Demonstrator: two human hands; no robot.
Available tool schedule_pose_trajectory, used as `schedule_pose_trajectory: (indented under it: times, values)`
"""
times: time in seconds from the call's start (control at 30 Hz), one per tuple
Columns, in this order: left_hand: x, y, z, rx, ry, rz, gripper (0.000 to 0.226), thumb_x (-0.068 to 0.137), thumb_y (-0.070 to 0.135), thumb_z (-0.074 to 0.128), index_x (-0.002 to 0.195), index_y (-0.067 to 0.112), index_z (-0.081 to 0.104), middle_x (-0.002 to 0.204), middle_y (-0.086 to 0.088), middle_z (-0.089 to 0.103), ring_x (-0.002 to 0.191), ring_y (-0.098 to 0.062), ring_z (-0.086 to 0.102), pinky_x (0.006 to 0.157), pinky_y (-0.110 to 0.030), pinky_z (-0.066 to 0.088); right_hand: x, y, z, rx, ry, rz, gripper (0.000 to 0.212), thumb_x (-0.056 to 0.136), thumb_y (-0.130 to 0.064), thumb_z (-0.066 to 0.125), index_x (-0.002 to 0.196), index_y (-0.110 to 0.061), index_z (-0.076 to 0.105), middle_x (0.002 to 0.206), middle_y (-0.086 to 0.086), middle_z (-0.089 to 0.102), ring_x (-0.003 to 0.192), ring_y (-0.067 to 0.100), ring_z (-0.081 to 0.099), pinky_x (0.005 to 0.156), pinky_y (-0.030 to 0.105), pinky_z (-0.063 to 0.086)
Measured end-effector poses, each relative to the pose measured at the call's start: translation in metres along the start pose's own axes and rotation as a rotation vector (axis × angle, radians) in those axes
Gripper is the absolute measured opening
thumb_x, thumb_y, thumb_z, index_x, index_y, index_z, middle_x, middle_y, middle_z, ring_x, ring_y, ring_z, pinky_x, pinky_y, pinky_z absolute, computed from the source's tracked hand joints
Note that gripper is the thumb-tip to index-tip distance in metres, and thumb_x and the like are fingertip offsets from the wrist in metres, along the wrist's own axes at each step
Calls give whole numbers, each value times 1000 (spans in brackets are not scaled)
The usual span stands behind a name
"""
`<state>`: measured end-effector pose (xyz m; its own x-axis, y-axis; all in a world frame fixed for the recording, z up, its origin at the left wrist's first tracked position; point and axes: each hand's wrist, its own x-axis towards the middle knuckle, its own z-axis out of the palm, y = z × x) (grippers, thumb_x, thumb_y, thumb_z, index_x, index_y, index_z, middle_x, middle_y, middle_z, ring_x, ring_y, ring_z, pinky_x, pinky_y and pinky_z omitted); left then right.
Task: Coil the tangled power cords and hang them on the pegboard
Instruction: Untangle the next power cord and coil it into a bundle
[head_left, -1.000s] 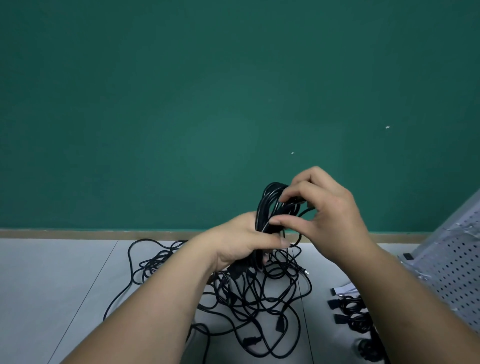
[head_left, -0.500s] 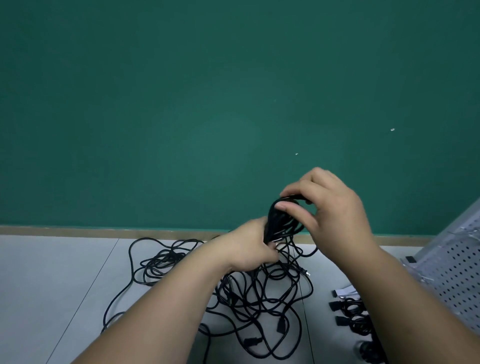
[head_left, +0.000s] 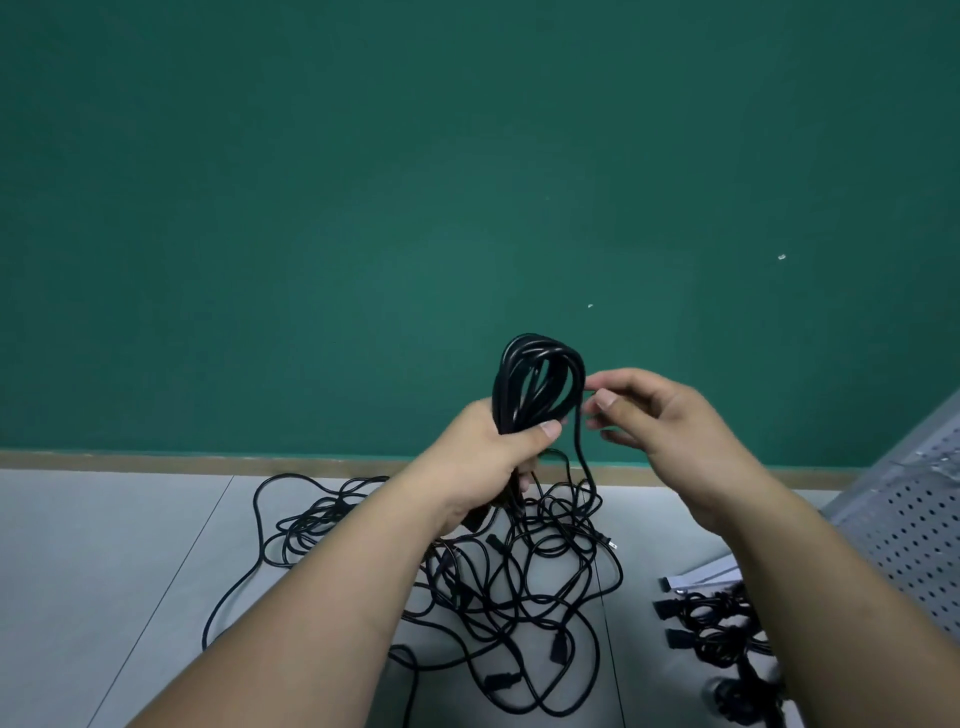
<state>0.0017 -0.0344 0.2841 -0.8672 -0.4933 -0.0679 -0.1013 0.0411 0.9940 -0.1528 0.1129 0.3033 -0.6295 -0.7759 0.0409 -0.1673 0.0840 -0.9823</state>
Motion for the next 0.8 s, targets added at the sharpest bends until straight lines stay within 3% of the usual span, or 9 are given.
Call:
schedule_pose_trajectory:
  times: [0.07, 0.13, 0.23, 0.3, 0.4, 0.5, 0.6, 0.7, 0.8]
  values:
    - [2, -2, 1, -43, 19, 17, 14, 103, 12, 69, 105, -1, 67, 62, 5, 45, 61, -16, 44, 59, -31, 49, -2, 1, 7, -134, -36, -66, 15, 106, -22, 64, 113, -27, 76, 115, -8, 77, 114, 5, 69, 105, 32, 50]
    - [0, -4, 4, -53, 26, 26, 7, 102, 11, 69, 95, 10, 67, 63, 1, 46, 63, -19, 45, 61, -32, 50, -4, -1, 16, -189, -36, -111, 13, 107, -26, 62, 110, -28, 75, 116, -11, 75, 115, 4, 67, 101, 27, 48]
    - [1, -7, 7, -38, 77, 25, 13, 103, 12, 68, 93, 20, 72, 73, 2, 62, 72, -16, 58, 69, -33, 52, -6, -1, 28, -76, -30, -67, 15, 109, -18, 58, 107, -21, 72, 101, -3, 78, 99, 14, 75, 95, 37, 59]
    - [-1, -9, 9, -31, 85, 30, 14, 104, 13, 67, 108, 23, 76, 92, 11, 76, 88, -6, 70, 83, -29, 56, -6, 1, 34, -74, 13, -70, 16, 109, -15, 58, 106, -20, 72, 95, 1, 77, 92, 20, 76, 92, 43, 63]
    - [-2, -9, 8, -44, 72, 31, 19, 105, 10, 64, 120, 15, 74, 115, -3, 79, 112, -17, 73, 101, -30, 55, -8, 0, 39, -60, 72, -67, 16, 108, -15, 60, 102, -22, 73, 90, 3, 76, 81, 20, 76, 86, 47, 65]
    - [-3, -6, 7, -199, -15, -90, 22, 108, 7, 57, 128, 7, 67, 106, -17, 78, 97, -33, 78, 90, -41, 62, -11, 0, 43, -207, 126, -64, 14, 106, -22, 61, 99, -29, 72, 87, -4, 76, 78, 14, 76, 82, 43, 63]
    - [-5, -4, 8, -259, -88, -179, 16, 107, 7, 59, 120, 1, 64, 89, -13, 70, 77, -29, 73, 73, -42, 63, -12, -3, 48, -483, 173, -151, 24, 106, -30, 55, 127, -31, 65, 115, -12, 70, 114, 12, 64, 100, 36, 50]
    - [-8, -6, 16, -168, -176, -175, 4, 102, 2, 60, 104, 5, 60, 76, -8, 55, 61, -18, 55, 64, -38, 57, -11, -7, 51, -371, 68, -77, 54, 108, -40, 49, 160, -38, 35, 146, -6, 58, 135, 16, 53, 117, 42, 41]
    - [-8, -9, 19, -103, -279, -136, 10, 100, 0, 61, 105, 9, 58, 74, -2, 49, 58, -14, 45, 59, -33, 52, -9, -8, 48, -316, 91, -71, 57, 103, -59, 52, 156, -44, 38, 141, -10, 62, 132, 13, 57, 117, 43, 43]
